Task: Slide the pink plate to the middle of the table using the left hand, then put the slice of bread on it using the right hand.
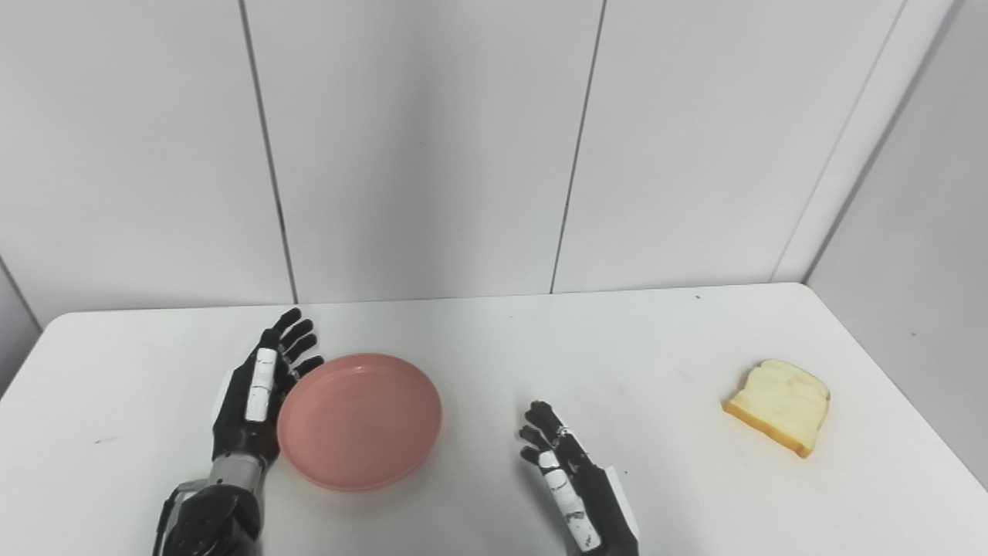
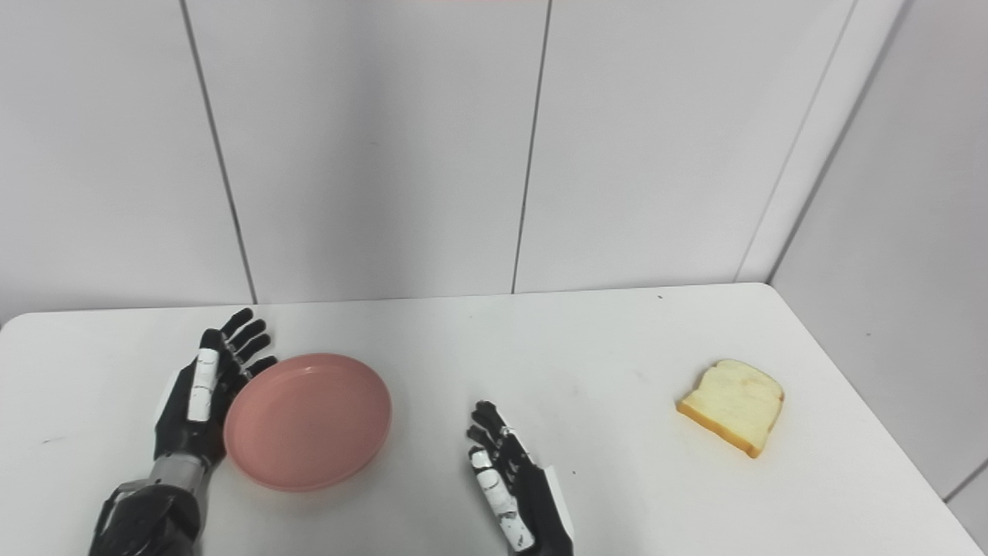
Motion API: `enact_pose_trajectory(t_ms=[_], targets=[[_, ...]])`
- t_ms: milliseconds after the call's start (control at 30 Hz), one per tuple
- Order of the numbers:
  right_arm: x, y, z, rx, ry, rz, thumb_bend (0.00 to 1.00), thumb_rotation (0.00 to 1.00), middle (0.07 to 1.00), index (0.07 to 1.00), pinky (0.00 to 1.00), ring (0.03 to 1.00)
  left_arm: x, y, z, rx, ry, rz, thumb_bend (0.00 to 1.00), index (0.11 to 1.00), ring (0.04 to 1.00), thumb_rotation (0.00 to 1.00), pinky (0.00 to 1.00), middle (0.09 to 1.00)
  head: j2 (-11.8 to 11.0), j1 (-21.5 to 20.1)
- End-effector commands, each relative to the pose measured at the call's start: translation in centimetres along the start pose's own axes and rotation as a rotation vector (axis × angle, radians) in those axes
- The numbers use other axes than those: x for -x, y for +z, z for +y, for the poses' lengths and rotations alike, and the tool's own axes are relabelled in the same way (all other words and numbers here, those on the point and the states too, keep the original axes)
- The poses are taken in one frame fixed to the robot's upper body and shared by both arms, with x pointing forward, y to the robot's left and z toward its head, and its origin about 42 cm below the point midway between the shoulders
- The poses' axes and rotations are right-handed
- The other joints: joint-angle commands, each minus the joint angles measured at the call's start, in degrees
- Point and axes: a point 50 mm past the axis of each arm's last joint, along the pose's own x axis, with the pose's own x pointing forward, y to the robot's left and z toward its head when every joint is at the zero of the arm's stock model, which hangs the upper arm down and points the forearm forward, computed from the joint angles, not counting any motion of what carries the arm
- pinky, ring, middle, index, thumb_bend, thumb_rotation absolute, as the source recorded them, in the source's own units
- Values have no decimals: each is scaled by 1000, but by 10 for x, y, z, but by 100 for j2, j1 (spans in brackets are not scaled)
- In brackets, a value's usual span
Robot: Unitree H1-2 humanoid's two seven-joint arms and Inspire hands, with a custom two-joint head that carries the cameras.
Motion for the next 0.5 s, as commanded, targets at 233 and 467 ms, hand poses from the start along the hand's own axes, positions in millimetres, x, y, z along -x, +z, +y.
enact_pose_trajectory(t_ms=[233, 467], targets=[[2, -5, 9, -5, -4, 9, 751, 827, 904, 891, 856, 887, 15, -18, -31, -1, -10, 8, 955, 859, 849, 856, 744, 887, 33, -81], [0, -6, 12, -20, -6, 7, 748, 804, 903, 886, 858, 883, 17, -20, -37, 18, -29, 22, 947, 876, 866, 849, 783, 897, -3, -139]])
